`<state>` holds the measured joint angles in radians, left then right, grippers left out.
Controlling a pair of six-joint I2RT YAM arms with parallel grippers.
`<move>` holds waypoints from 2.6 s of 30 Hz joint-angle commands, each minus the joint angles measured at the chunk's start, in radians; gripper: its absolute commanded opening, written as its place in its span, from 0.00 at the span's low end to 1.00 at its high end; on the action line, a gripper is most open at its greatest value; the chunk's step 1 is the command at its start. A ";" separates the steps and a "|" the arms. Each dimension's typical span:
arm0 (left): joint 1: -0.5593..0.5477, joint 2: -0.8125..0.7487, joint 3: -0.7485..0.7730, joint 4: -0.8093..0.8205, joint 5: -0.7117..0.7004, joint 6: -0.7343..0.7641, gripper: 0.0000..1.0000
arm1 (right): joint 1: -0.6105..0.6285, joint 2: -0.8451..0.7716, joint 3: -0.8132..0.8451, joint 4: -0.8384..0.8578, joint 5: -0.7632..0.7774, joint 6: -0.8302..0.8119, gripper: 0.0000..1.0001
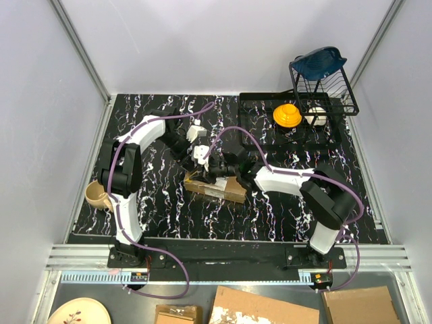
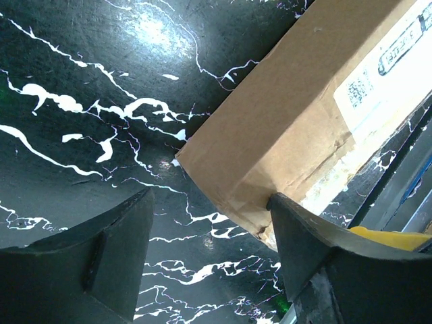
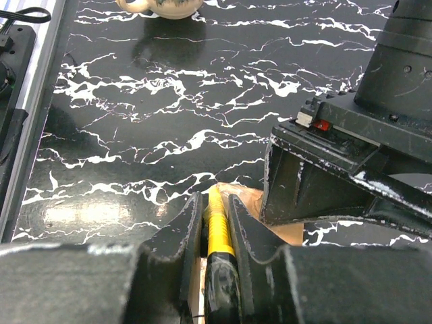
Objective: Unpack the express box
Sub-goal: Cut the express box at the center of the board.
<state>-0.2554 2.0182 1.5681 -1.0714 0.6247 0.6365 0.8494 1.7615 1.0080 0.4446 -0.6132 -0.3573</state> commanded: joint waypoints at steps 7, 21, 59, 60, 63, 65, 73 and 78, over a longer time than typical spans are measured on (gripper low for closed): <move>-0.035 0.036 -0.034 0.134 -0.120 0.061 0.71 | 0.019 -0.157 -0.138 -0.145 0.052 0.031 0.00; -0.041 0.045 -0.033 0.134 -0.131 0.071 0.70 | 0.007 -0.227 -0.134 -0.300 0.086 -0.040 0.00; -0.041 -0.006 -0.097 0.179 -0.165 0.063 0.69 | -0.015 -0.385 -0.126 -0.337 0.173 0.012 0.00; -0.041 -0.013 -0.095 0.176 -0.160 0.061 0.69 | -0.016 -0.396 -0.128 -0.331 0.188 0.020 0.00; -0.039 -0.036 -0.076 0.151 -0.146 0.052 0.69 | -0.018 -0.422 -0.118 -0.331 0.268 0.055 0.00; -0.036 -0.068 -0.072 0.140 -0.138 0.048 0.71 | -0.018 -0.447 -0.127 -0.317 0.364 0.105 0.00; -0.033 -0.208 -0.002 0.062 -0.115 0.019 0.76 | -0.016 -0.591 -0.151 -0.503 0.806 0.394 0.00; -0.122 -0.225 0.111 0.036 -0.111 -0.007 0.80 | -0.015 -0.721 -0.198 -0.667 1.032 0.619 0.00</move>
<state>-0.3023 1.8488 1.5669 -1.0290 0.5220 0.6365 0.8371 1.1427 0.8394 -0.0628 0.1577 0.0406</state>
